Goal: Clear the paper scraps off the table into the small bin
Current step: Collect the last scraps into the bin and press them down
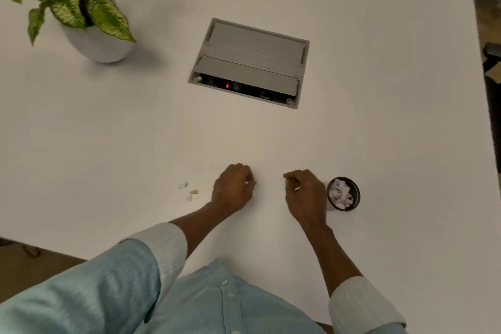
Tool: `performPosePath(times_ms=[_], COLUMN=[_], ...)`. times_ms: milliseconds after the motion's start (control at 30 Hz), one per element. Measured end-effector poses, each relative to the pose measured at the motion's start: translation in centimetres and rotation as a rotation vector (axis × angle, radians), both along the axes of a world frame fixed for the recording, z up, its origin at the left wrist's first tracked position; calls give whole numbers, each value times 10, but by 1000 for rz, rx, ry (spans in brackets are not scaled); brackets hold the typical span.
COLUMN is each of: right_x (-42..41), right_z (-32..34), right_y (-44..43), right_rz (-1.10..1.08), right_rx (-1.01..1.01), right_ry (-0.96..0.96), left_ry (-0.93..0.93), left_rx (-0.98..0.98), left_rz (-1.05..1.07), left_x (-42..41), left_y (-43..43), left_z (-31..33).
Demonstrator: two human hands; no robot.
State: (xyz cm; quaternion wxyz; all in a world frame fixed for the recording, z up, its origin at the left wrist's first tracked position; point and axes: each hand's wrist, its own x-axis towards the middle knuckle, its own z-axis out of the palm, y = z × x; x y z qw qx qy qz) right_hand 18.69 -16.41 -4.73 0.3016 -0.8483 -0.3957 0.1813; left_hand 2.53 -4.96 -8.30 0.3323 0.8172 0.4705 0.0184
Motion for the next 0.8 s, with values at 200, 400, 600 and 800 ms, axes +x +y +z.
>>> performPosePath(times_ms=[200, 400, 600, 800], right_x=[-53, -86, -110, -133], right_z=[-41, -65, -75, -74], right_y=[28, 58, 80, 98], right_rz=[306, 494, 635, 750], right_rx=[-252, -416, -434, -439], right_ry=[90, 60, -61, -140], left_ry=[203, 219, 226, 114], left_rx=[2, -76, -83, -120], left_rz=[290, 256, 152, 145], left_x=[-117, -162, -147, -139], left_y=[25, 32, 32, 36], left_z=[-22, -31, -36, -48])
